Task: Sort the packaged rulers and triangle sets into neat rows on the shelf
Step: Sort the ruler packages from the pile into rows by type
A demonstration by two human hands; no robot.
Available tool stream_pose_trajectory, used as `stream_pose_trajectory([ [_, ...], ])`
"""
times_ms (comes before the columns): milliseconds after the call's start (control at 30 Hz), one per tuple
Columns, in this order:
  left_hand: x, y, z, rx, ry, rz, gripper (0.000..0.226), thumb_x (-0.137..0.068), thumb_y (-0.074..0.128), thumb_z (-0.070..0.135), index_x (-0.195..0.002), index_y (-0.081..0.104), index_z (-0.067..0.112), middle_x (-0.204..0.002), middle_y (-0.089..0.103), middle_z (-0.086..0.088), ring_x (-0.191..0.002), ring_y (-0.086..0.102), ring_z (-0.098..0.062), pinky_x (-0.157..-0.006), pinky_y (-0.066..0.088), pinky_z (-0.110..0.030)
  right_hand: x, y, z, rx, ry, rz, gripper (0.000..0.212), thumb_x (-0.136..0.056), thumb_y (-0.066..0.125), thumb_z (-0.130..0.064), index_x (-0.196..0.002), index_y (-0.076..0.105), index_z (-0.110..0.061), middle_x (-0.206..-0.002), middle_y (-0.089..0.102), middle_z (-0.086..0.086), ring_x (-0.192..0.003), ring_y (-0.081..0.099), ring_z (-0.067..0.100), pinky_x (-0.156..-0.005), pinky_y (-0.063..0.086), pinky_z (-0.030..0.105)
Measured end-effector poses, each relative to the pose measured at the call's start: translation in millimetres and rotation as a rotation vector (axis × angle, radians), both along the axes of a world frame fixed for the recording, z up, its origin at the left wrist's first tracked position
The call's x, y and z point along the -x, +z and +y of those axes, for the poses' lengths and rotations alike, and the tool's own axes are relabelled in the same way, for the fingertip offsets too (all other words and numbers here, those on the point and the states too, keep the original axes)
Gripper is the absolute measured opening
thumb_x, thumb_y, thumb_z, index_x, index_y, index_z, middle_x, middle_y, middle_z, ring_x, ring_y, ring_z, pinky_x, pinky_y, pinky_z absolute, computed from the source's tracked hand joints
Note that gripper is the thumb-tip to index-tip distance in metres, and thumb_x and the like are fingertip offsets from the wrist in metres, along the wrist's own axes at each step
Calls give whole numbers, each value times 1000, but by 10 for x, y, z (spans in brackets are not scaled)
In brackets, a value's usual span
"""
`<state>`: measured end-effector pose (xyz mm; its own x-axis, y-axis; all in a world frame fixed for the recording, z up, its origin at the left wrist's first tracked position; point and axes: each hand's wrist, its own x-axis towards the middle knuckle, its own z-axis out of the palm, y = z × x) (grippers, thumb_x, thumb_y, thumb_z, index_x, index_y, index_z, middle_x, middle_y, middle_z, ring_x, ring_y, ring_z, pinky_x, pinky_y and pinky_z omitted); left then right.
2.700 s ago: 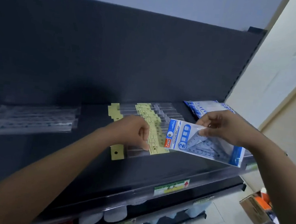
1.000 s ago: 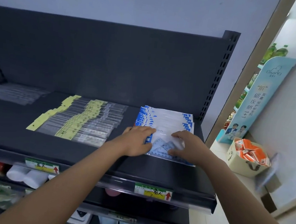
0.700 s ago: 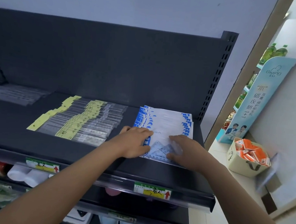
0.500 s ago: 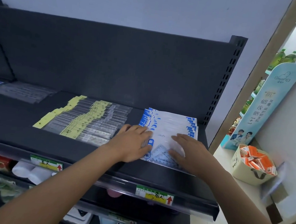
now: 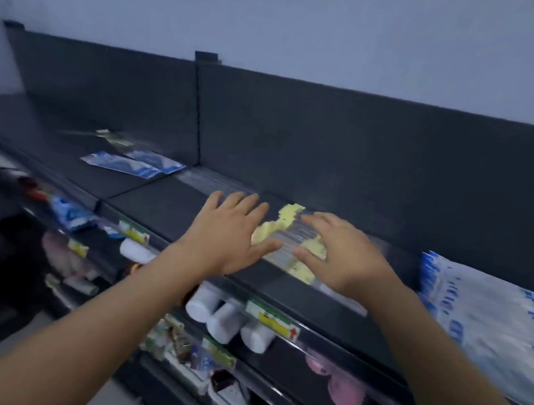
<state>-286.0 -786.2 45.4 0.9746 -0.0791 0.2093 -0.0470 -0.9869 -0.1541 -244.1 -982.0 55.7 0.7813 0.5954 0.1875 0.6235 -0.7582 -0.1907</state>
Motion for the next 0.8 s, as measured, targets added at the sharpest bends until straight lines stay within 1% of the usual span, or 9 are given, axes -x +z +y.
stream_pose_trajectory([
  [100, 105, 48, 843, -14, 83, 31, 86, -85, 10, 76, -154, 12, 24, -162, 13, 1, -148, 9, -19, -118, 8, -45, 19, 7, 875, -1, -2, -30, 65, -91, 47, -54, -147, 28, -27, -154, 28, -2, -139, 28, 20, -113, 26, 37],
  [200, 181, 53, 1670, -26, 157, 1, 88, -84, 10, 77, -154, 15, 23, -161, 15, 1, -147, 10, -19, -118, 8, -44, 7, -19, 1697, 7, 13, -56, 67, -90, 45, -57, -147, 26, -27, -154, 26, -1, -140, 26, 21, -111, 24, 39],
  [400, 148, -15, 2989, -16, 285, 42, 88, -85, 13, 77, -153, 16, 21, -160, 20, 1, -146, 15, -18, -117, 12, -43, -213, -44, 2962, 59, 61, 18, 72, -90, 45, -58, -149, 22, -26, -155, 25, -1, -140, 27, 22, -113, 26, 41],
  [533, -81, -123, 3674, 2, 321, 50, 87, -86, 17, 76, -151, 20, 19, -158, 24, 1, -144, 20, -19, -115, 13, -42, -577, -122, 3654, 72, 69, 45, 71, -89, 47, -59, -147, 25, -23, -153, 30, 1, -138, 32, 23, -110, 31, 42],
  [633, -359, -218, 4154, 14, 345, 91, 87, -87, 17, 76, -153, 17, 19, -160, 20, 1, -145, 18, -19, -116, 13, -43, -936, -256, 4157, 81, 83, 80, 71, -88, 48, -59, -146, 28, -22, -149, 35, 1, -133, 38, 23, -105, 37, 39],
  [700, -593, -278, 4469, 14, 355, 102, 88, -86, 18, 76, -153, 16, 19, -160, 19, 0, -145, 17, -19, -116, 13, -43, -1217, -353, 4504, 78, 87, 109, 70, -88, 49, -58, -145, 30, -22, -147, 38, 1, -131, 40, 22, -104, 39, 37],
  [767, -837, -309, 4770, 14, 357, 116, 86, -87, 19, 76, -152, 17, 20, -160, 20, 0, -145, 18, -19, -116, 13, -44, -1494, -430, 4850, 78, 88, 148, 66, -89, 50, -56, -143, 35, -21, -145, 42, 1, -131, 41, 21, -104, 38, 37],
  [800, -960, -318, 4915, 20, 356, 130, 86, -87, 20, 76, -152, 18, 20, -160, 20, 0, -145, 18, -18, -116, 13, -44, -1622, -471, 5015, 79, 89, 172, 60, -89, 50, -55, -137, 41, -21, -142, 46, 1, -129, 42, 21, -102, 39, 36],
])
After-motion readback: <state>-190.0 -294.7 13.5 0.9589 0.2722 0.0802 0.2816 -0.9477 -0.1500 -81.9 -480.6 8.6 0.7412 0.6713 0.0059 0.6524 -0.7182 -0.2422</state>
